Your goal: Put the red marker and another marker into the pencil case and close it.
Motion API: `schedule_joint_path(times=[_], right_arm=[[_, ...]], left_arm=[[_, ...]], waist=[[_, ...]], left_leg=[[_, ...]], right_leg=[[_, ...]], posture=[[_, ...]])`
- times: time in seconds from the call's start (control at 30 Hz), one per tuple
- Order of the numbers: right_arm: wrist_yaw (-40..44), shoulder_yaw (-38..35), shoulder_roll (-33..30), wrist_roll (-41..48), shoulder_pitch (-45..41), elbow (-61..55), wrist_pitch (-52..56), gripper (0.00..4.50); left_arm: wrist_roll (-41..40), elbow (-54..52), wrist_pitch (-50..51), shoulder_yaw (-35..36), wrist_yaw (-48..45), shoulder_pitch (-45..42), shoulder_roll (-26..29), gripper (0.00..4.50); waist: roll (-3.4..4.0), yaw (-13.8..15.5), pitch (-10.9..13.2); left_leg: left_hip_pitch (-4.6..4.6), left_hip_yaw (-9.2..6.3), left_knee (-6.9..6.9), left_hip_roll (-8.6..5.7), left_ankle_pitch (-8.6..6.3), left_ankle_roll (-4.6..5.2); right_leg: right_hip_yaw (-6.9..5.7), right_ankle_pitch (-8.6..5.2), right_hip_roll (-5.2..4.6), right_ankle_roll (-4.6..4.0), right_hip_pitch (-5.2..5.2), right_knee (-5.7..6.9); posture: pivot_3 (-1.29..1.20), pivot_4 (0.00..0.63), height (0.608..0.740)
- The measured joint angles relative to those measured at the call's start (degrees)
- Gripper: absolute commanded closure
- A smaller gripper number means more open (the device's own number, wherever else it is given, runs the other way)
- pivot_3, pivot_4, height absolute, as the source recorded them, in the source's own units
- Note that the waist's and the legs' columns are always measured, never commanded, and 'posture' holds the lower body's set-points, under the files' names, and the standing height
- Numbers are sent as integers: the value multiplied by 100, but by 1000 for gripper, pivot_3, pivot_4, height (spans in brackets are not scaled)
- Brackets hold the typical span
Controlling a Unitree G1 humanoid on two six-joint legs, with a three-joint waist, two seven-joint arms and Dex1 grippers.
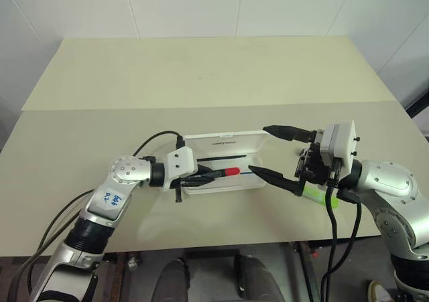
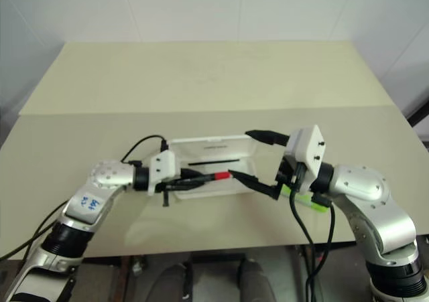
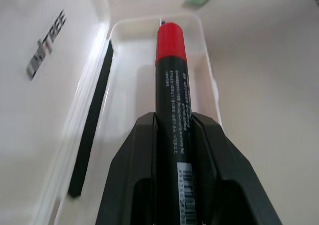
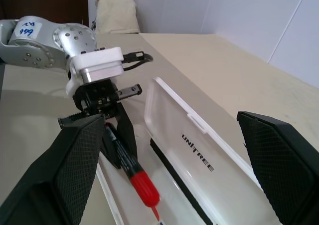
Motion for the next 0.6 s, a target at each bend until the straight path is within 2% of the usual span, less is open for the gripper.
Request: schedule_joint_path(times=[0.6], right_arm=[[-183, 1, 6, 52, -45, -73, 98, 0]], left_arm=[[693, 221, -61, -164, 548, -237, -261, 3858]], waist=[[0, 6, 0]], left_leg=[[0, -4, 2, 0, 1, 0]], right_leg=[[0, 0, 3, 3, 0, 6]], posture=[[0, 150, 740]])
